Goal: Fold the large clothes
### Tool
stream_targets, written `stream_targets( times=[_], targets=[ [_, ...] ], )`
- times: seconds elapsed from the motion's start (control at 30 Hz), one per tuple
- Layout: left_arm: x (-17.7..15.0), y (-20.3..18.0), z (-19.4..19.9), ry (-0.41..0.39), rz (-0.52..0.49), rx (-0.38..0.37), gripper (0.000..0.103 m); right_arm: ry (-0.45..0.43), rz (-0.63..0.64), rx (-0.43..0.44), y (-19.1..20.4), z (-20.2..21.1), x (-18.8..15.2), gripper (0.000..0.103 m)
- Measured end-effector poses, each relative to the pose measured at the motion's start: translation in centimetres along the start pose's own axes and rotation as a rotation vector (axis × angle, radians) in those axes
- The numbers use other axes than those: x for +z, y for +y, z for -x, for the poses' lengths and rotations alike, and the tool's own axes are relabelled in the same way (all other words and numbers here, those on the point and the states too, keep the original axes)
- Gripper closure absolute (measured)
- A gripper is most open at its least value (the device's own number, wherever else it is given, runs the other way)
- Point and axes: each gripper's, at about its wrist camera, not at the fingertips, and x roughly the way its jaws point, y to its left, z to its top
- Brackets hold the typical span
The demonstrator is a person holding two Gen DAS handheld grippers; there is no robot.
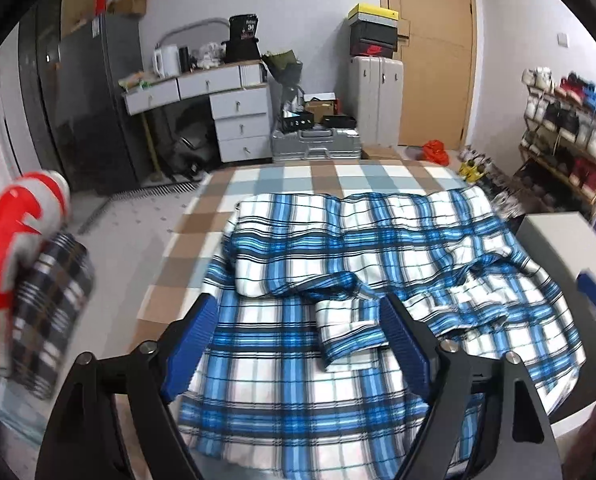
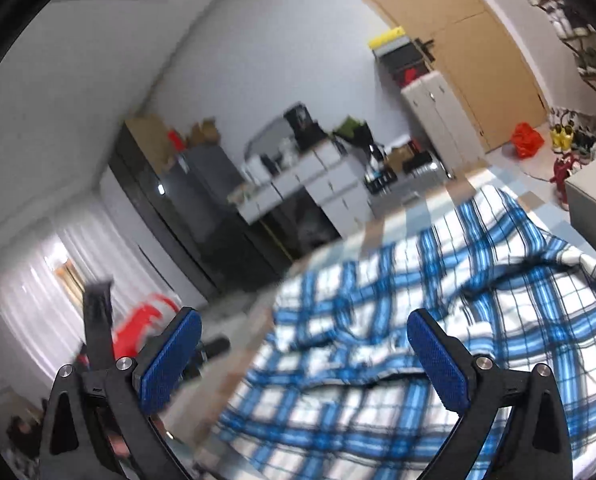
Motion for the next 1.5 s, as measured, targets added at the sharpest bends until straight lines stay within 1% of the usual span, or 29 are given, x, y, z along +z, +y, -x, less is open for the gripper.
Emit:
stream_targets(
  times=[0.1, 0.13, 0.2, 0.27, 0.3, 0.37, 0.4, 0.43, 0.53, 0.6, 0.67, 0.77, 0.9, 0.97, 1.07, 1.1, 1.17, 1.2, 1.23, 1.27, 1.33, 1.43, 1.5],
  targets=[
    [-0.6, 0.8, 0.2, 0.028, -0.023, -0.001, 0.017, -0.036, -0.047, 0.091, -0.5, 0.8, 0.5, 0.000],
    [-0.9, 1.4, 0.1, 0.045, -0.024, -0.009, 0.017, -0.037, -0.052, 0.098, -0.6, 1.0, 0.6, 0.000],
    [-1.9, 3.2, -0.6, 0.091, -0.007, -0.015, 0.017, -0.036, -0.061, 0.070, -1.1, 1.2, 0.8, 0.000],
    [-3.2, 5.5, -2.0, 0.153, 0.013, -0.010, 0.017, -0.034, -0.073, 0.053, -1.6, 1.3, 0.9, 0.000],
    [-3.6, 6.2, -2.8, 0.187, 0.006, -0.011, 0.017, -0.033, -0.088, 0.056, -1.9, 1.3, 0.9, 0.000],
    [-4.9, 7.9, -4.5, 0.259, -0.007, 0.007, 0.017, -0.035, -0.119, 0.081, -2.3, 1.5, 1.0, 0.000],
    [-5.4, 8.5, -4.9, 0.279, 0.000, 0.014, 0.017, -0.036, -0.138, 0.096, -2.6, 1.6, 1.1, 0.000],
    [-5.8, 9.1, -5.5, 0.303, 0.009, 0.006, 0.017, -0.035, -0.166, 0.124, -2.9, 1.6, 1.2, 0.000],
    [-7.0, 11.0, -7.7, 0.411, 0.072, -0.063, 0.017, -0.025, -0.193, 0.156, -3.0, 1.6, 1.2, 0.000],
    [-7.2, 11.4, -8.8, 0.450, 0.100, -0.120, 0.017, -0.019, -0.178, 0.160, -2.8, 1.5, 1.2, 0.000],
    [-7.5, 11.9, -10.6, 0.524, 0.122, -0.167, 0.017, -0.020, -0.150, 0.158, -2.4, 1.7, 1.1, 0.000],
    [-7.3, 13.0, -12.1, 0.536, 0.185, -0.185, 0.017, -0.020, -0.139, 0.183, -2.0, 1.9, 1.0, 0.000],
    [-7.3, 13.6, -13.5, 0.572, 0.233, -0.230, 0.017, -0.006, -0.132, 0.198, -1.6, 1.6, 0.8, 0.000],
    [-7.2, 13.8, -13.5, 0.550, 0.259, -0.279, 0.018, 0.005, -0.116, 0.201, -1.4, 1.5, 0.8, 0.000],
    [-7.2, 14.0, -13.5, 0.534, 0.279, -0.319, 0.018, 0.007, -0.081, 0.199, -0.8, 1.7, 0.6, 0.000],
    [-7.2, 14.1, -13.5, 0.532, 0.288, -0.327, 0.020, 0.007, -0.075, 0.199, -0.7, 1.7, 0.6, 0.000],
    [-7.2, 14.2, -13.4, 0.533, 0.292, -0.328, 0.039, 0.007, -0.066, 0.195, -0.6, 1.7, 0.5, 0.000],
    [-7.6, 14.1, -13.3, 0.537, 0.281, -0.329, 0.057, 0.011, -0.069, 0.199, -0.6, 1.6, 0.5, 0.000],
    [-7.6, 13.6, -13.3, 0.546, 0.245, -0.317, 0.060, 0.013, -0.072, 0.203, -0.6, 1.6, 0.4, 0.000],
    [-7.6, 13.0, -13.3, 0.556, 0.202, -0.313, 0.060, 0.014, -0.078, 0.204, -0.7, 1.5, 0.4, 0.000],
    [-7.5, 12.9, -13.2, 0.565, 0.169, -0.313, 0.060, 0.017, -0.076, 0.204, -0.6, 1.5, 0.3, 0.000],
    [-7.5, 12.7, -13.4, 0.575, 0.171, -0.301, 0.060, 0.014, -0.054, 0.205, -0.2, 1.5, 0.2, 0.000],
    [-7.3, 13.1, -13.7, 0.591, 0.222, -0.343, 0.060, 0.016, -0.050, 0.209, -0.1, 1.6, 0.2, 0.000]
  ],
)
